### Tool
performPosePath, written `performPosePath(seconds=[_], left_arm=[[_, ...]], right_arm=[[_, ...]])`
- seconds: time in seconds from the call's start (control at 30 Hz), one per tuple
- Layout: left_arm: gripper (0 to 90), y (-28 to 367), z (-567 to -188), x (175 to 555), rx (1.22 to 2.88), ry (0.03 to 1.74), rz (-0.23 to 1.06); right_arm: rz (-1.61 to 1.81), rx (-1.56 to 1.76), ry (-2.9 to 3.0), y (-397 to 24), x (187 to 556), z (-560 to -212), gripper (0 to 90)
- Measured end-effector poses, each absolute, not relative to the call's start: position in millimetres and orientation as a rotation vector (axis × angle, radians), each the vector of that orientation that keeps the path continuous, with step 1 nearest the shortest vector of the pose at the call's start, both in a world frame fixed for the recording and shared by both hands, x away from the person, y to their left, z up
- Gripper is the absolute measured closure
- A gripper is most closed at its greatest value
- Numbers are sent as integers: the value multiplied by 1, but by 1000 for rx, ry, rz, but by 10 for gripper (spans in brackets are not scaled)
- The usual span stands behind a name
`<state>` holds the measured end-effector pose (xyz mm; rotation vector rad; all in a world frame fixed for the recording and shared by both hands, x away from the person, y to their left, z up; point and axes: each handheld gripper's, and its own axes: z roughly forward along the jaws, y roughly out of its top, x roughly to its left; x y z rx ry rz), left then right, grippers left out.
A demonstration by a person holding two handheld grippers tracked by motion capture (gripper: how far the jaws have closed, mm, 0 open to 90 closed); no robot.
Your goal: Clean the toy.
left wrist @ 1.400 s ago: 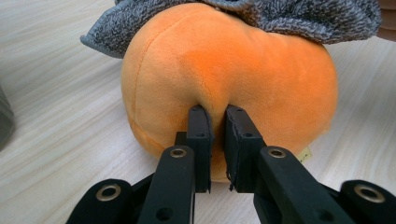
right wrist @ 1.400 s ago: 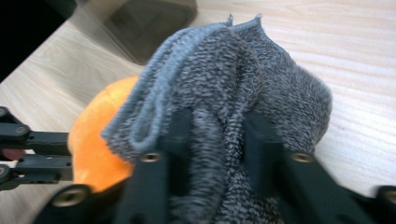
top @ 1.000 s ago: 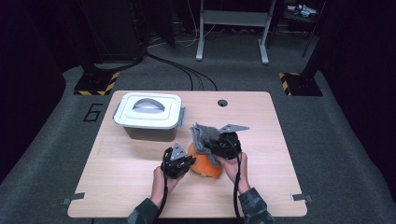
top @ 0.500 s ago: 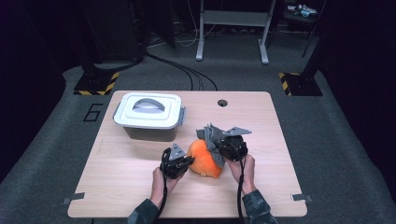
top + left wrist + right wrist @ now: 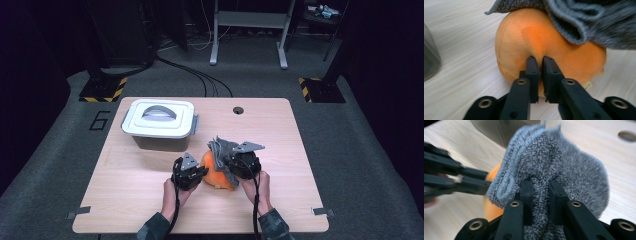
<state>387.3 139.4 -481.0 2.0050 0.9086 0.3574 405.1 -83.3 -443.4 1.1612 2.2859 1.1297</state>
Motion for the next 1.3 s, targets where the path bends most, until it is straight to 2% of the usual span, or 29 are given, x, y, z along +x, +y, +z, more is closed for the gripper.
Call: performPosePath(seconds=[0.1,0.2,0.23,0.3,0.37,0.57,0.7,0.93,1.1,1.3], left_arm=[[618,144,-479,390,2033,880,335],[496,146,-481,392,2082,862,333],[465,146,-482,393,2089,850,317],[459,144,-486,394,2083,830,308],[524,142,-487,394,2089,801,324],[832,132,-487,393,2089,776,347],[852,130,-485,392,2073,807,355],[854,127,-483,388,2040,846,367],[860,130,-484,389,2039,866,358],[866,133,-484,389,2027,866,337]], right_arm=[[1149,1183,2288,-86,412,-448,766],[1130,1183,2297,-86,416,-446,767],[1124,1169,2301,-87,418,-446,767],[1131,1189,2308,-88,422,-445,767],[1128,1194,2315,-90,426,-446,767],[1141,1214,2304,-92,434,-449,768],[1156,1201,2268,-89,429,-444,768],[1220,1079,2236,-72,398,-419,767],[1119,1034,2299,-51,401,-435,768],[1120,1062,2279,-62,404,-439,770]])
